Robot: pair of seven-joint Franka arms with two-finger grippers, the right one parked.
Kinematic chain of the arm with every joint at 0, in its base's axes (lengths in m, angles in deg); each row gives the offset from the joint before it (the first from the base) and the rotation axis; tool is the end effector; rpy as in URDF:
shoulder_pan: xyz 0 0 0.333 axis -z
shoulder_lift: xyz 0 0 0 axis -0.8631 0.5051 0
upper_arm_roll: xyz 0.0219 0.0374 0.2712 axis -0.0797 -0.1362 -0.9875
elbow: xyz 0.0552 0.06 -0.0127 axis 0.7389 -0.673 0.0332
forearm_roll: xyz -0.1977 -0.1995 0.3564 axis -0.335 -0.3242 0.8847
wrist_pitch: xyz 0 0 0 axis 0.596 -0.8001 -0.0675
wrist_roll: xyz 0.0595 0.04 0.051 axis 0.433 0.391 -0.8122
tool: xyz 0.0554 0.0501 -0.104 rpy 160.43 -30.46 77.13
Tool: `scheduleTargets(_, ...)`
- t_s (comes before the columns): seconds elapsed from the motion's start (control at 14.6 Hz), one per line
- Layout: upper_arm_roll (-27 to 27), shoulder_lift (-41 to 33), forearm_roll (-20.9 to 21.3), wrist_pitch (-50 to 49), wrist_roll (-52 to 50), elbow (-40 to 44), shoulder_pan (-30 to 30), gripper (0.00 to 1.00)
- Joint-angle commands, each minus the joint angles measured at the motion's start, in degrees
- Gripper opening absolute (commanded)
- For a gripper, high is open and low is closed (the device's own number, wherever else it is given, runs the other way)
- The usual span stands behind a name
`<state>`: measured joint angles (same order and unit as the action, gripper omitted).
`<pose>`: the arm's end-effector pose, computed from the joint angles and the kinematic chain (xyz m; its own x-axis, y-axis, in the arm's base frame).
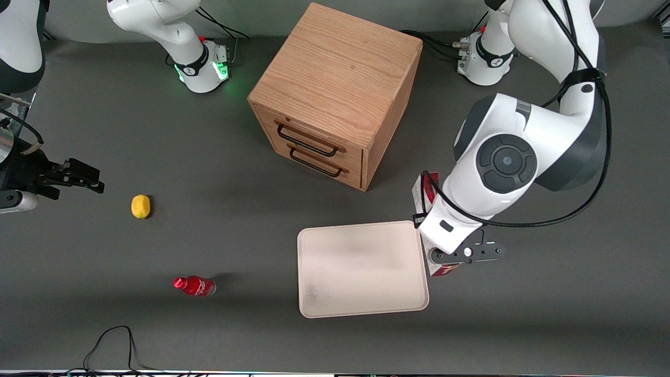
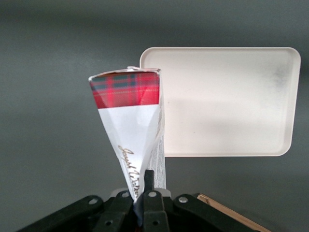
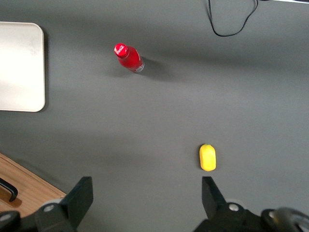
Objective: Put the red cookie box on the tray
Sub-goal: 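Lower the box and lay it flat along the tray's edge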
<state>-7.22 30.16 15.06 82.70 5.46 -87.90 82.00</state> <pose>0.6989 -0.3298 0.4451 0.9967 0.0816 -0.0005 0.0816 -0.9966 0.0090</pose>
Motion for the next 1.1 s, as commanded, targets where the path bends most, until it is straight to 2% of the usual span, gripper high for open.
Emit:
scheduleTargets(0.0, -0.70, 2.14, 0.25, 2.22, -1.31, 1.99, 0.61, 0.00)
scheduleTargets(0.48, -1.06, 13.22, 0.60, 13.82, -2.02, 0.67, 0.34, 0.00)
scheduleTargets(0.75, -1.23, 15.60, 1.03, 20.41, -2.02, -2.93, 0.34, 0.00)
scheduleTargets(1.03, -1.32, 16.57, 2.00, 22.71, -2.02, -4.69, 0.34, 0.00)
